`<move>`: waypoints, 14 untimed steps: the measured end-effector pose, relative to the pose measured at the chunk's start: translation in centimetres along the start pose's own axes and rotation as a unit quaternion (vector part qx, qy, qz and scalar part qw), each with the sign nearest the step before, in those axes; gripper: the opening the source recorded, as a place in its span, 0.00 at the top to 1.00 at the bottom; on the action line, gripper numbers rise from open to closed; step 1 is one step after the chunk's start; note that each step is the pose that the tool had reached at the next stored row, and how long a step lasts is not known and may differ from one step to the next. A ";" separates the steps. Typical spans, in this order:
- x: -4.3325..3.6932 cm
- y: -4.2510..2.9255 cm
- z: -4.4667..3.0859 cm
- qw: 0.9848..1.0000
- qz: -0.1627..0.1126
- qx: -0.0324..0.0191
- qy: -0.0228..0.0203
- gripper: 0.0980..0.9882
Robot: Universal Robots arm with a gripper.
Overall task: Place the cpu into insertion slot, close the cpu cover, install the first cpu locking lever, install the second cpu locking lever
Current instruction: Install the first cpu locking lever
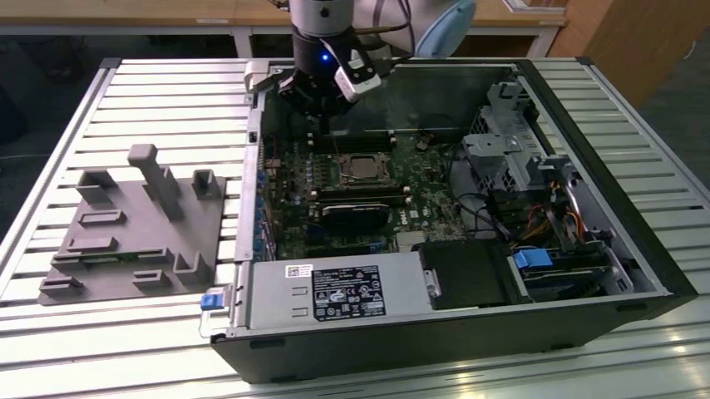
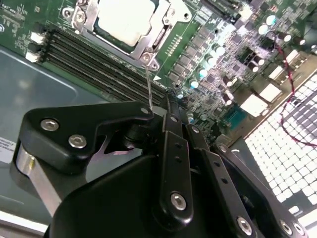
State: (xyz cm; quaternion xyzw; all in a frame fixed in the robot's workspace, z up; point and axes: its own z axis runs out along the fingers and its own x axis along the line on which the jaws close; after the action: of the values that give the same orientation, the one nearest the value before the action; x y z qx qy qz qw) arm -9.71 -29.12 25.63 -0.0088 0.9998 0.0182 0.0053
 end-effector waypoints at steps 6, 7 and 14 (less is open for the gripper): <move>-1.28 0.14 0.08 1.000 0.000 0.000 0.000 0.98; -1.34 0.13 0.09 1.000 0.000 0.000 0.000 0.98; -1.46 0.13 0.12 1.000 0.000 0.000 0.000 0.98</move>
State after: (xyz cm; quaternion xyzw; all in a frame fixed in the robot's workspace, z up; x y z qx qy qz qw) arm -8.25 -28.96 25.53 -0.0088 0.9998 0.0182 0.0053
